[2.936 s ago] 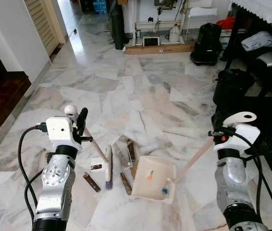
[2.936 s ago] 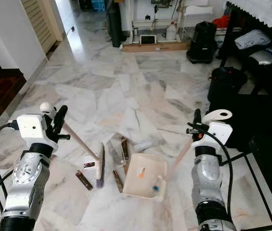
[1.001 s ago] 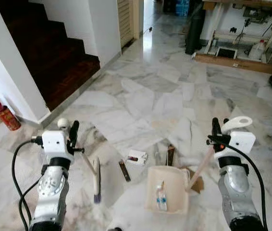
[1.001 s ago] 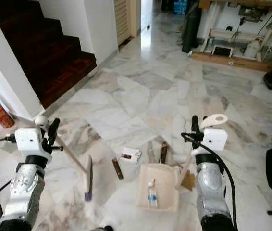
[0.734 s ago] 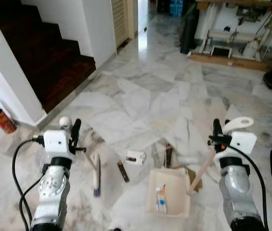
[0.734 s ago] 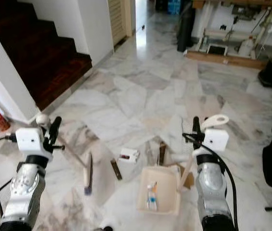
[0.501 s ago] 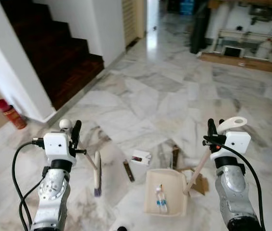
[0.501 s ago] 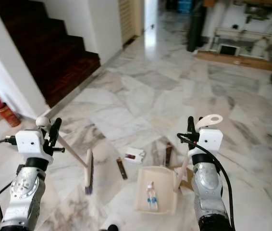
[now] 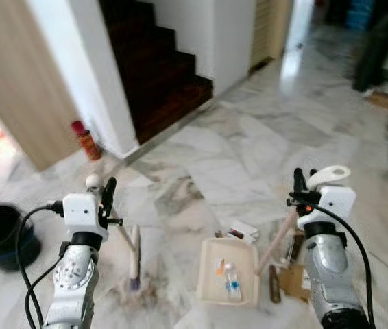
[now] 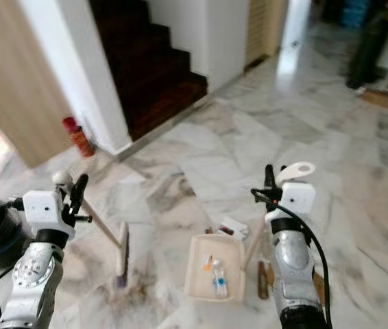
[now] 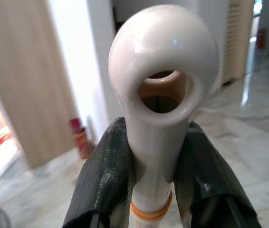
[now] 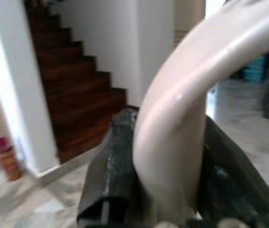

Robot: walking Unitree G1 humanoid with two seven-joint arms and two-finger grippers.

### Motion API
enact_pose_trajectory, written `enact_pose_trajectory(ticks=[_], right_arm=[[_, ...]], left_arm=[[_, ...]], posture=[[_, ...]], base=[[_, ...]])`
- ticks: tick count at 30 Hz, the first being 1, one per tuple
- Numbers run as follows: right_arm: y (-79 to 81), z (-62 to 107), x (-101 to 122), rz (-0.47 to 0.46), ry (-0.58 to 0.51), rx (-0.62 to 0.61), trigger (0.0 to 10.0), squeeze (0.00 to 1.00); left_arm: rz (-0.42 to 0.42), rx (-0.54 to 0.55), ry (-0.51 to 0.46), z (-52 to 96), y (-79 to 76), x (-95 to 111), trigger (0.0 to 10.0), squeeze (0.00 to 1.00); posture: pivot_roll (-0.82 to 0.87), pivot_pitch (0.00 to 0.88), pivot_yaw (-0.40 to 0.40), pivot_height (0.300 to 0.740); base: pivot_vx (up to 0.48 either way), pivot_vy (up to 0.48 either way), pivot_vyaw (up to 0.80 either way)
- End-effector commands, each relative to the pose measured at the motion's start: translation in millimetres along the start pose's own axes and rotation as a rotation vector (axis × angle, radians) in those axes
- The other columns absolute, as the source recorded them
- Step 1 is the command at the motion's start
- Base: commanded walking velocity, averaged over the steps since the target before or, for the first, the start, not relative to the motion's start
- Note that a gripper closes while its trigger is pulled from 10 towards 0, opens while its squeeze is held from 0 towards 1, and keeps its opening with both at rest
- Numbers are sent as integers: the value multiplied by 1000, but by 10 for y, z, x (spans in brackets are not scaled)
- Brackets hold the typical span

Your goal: Sweep floor

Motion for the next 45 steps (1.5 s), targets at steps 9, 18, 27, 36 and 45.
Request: enact_pose_trajectory(ticks=[9, 18, 27, 36, 45], right_arm=[[49, -77, 167, -17, -63, 20, 10000, 0], [52, -115, 207, -21, -68, 23, 10000, 0], [78, -137, 142, -179, -36, -39, 10000, 0], [109, -140, 74, -252, 7, -46, 10000, 0], [125, -163, 106, -301, 4, -51, 10000, 0]], left_arm=[[-41, 18, -41, 11, 81, 117, 10000, 0], [-54, 53, -37, 17, 142, 128, 10000, 0], [-53, 57, -32, 14, 139, 144, 10000, 0], [-58, 60, -27, 17, 164, 154, 10000, 0], [-57, 56, -30, 63, 148, 154, 10000, 0]], posture=[[49, 0, 66, 740], [56, 0, 52, 740], [64, 0, 60, 740], [64, 0, 68, 740], [63, 0, 72, 740]], base=[[0, 0, 800], [0, 0, 800], [0, 0, 615], [0, 0, 0], [0, 0, 0]])
Point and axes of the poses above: a point about 5 cm out from each wrist's last joint towards the gripper, its own z axis pointing back from the gripper into the wrist, its own x axis along the axis of the wrist's last joint, y = z × x, the point moved 2 cm from there along -z, pointing out of the wrist towards the gripper, and after that the axes turned 15 degrees about -z, right-handed, at the moved point
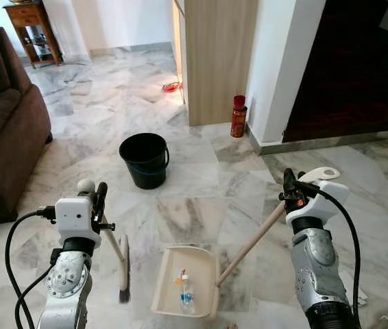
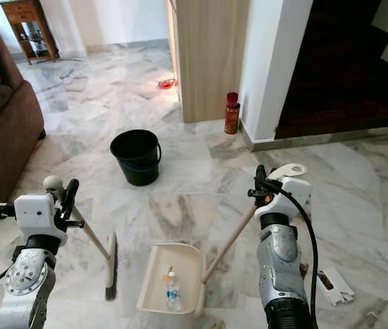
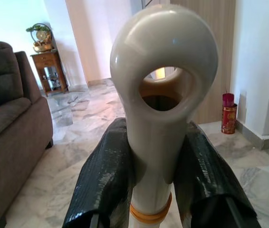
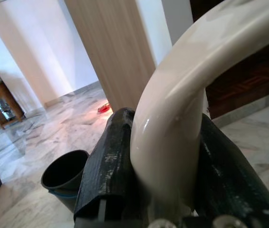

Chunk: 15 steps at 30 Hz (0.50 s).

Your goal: Sweep floor

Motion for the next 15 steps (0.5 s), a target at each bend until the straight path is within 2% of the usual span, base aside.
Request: enact_pose_trajectory(ticks=[1, 15], right_arm=[[121, -80, 193, -29, -77, 43, 10000, 0], [169, -132, 293, -34, -101, 71, 10000, 0]], left_arm=[[-18, 12, -49, -32, 50, 109, 10000, 0], [-29, 0, -43, -101, 26, 112, 10000, 0]], posture=[[64, 0, 71, 740], [63, 0, 66, 740]], base=[[0, 0, 0], [0, 0, 0]])
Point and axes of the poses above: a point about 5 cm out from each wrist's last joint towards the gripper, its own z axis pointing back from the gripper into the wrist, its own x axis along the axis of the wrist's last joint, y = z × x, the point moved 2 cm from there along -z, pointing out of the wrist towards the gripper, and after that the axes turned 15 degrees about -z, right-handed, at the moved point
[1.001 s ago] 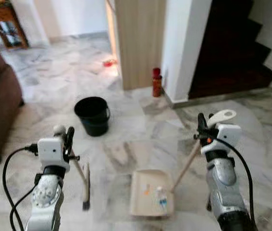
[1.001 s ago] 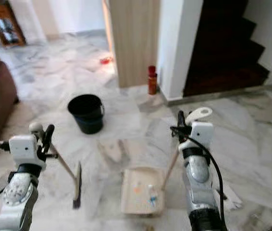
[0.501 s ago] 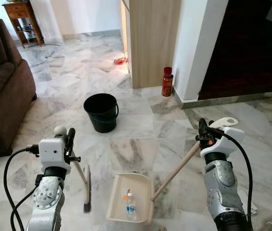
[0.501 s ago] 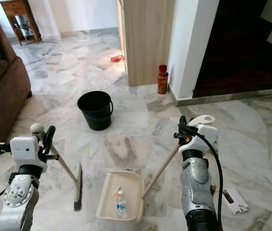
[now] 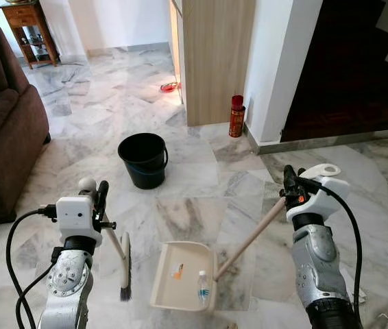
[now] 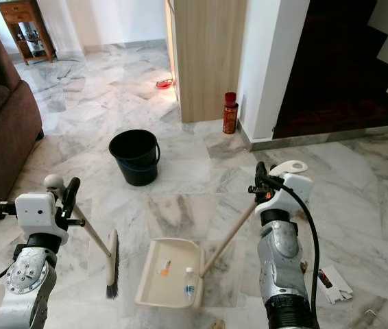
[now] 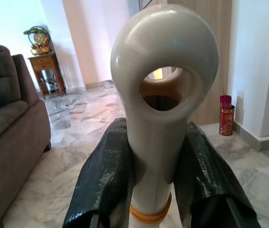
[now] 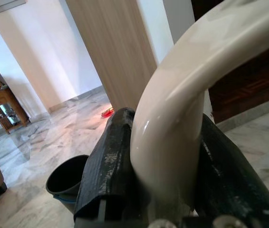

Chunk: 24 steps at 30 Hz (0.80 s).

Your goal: Sweep floor

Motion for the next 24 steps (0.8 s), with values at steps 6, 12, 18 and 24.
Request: enact_pose_trajectory(ticks=[6, 12, 18, 24], right_arm=[[134, -78, 217, -15, -87, 46, 10000, 0], [116, -78, 206, -50, -82, 36, 10000, 0], [123, -58, 207, -42, -80, 45, 10000, 0], [139, -56, 209, -15, -83, 49, 10000, 0]], left_arm=[[-32, -7, -38, -63, 13, 85, 10000, 0], [-33, -14, -39, -72, -4, 91, 10000, 0], [-38, -11, -33, -67, -1, 85, 10000, 0], [-47, -5, -27, -60, 19, 77, 10000, 0]], posture=[[64, 0, 66, 740], [64, 0, 67, 740], [68, 0, 64, 740], [69, 0, 63, 740]], base=[[0, 0, 514], [0, 0, 252], [0, 0, 0], [226, 0, 397]])
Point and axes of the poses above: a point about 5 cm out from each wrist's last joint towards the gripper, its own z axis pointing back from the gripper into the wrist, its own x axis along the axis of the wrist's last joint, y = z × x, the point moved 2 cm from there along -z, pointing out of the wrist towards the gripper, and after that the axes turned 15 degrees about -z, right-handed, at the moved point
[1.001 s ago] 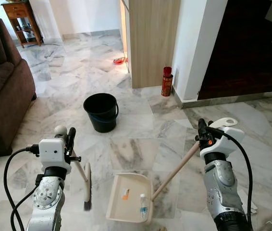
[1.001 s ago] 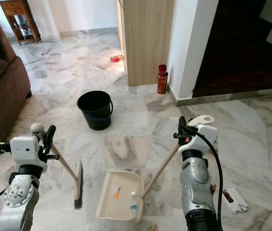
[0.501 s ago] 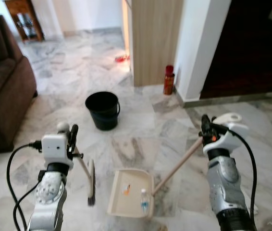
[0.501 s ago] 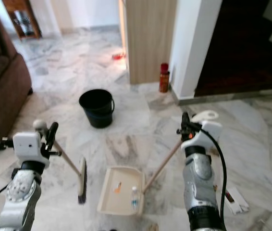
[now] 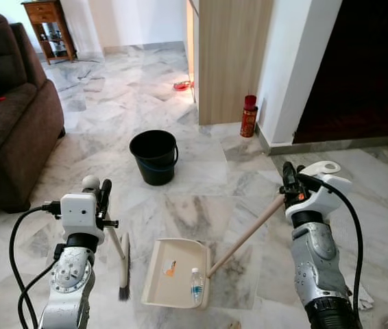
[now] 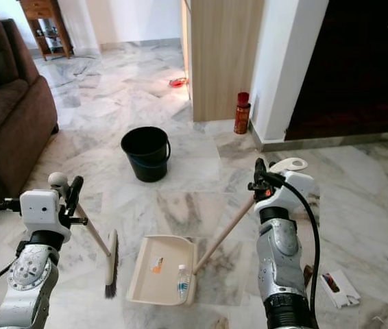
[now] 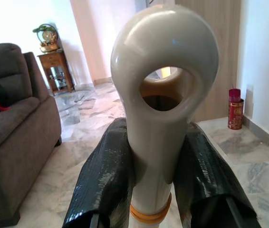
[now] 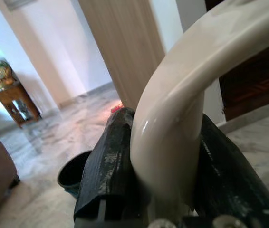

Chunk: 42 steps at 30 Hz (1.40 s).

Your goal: Sweep floor

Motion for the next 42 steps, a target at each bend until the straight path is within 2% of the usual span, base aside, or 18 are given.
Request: enact_pose_trajectory(ticks=[1, 7, 11, 14, 19, 21, 32, 36, 42], right_arm=[[166, -74, 167, -29, -71, 49, 10000, 0], [173, -79, 180, -36, -72, 60, 10000, 0], [174, -74, 215, -6, -95, 62, 10000, 0], [174, -73, 218, -3, -97, 61, 10000, 0], [196, -71, 211, -15, -86, 85, 10000, 0], [192, -74, 202, -57, -81, 77, 10000, 0], [237, -84, 222, -15, -89, 109, 10000, 0], [243, -82, 222, -24, -88, 110, 10000, 0], [258, -89, 226, -44, -91, 112, 10000, 0]], left_arm=[[-25, 27, -24, -31, 86, 60, 10000, 0], [-23, 27, -22, -30, 85, 61, 10000, 0], [-23, 27, -21, -26, 83, 59, 10000, 0], [-23, 26, -20, -26, 81, 58, 10000, 0], [-20, 22, -17, -22, 70, 52, 10000, 0], [-18, 22, -18, -25, 68, 54, 10000, 0], [-18, 19, -23, -33, 63, 56, 10000, 0], [-17, 18, -25, -36, 62, 58, 10000, 0], [-15, 14, -28, -48, 55, 64, 10000, 0]], posture=[[70, 0, 62, 740], [72, 0, 63, 740], [70, 0, 63, 740], [72, 0, 63, 740], [69, 0, 63, 740], [69, 0, 63, 740], [69, 0, 60, 740], [69, 0, 60, 740], [71, 0, 60, 740]], base=[[300, 0, 0], [299, 0, 0], [301, 0, 0], [300, 0, 785], [300, 0, 540], [300, 0, 0], [302, 0, 68], [301, 0, 759], [306, 0, 0]])
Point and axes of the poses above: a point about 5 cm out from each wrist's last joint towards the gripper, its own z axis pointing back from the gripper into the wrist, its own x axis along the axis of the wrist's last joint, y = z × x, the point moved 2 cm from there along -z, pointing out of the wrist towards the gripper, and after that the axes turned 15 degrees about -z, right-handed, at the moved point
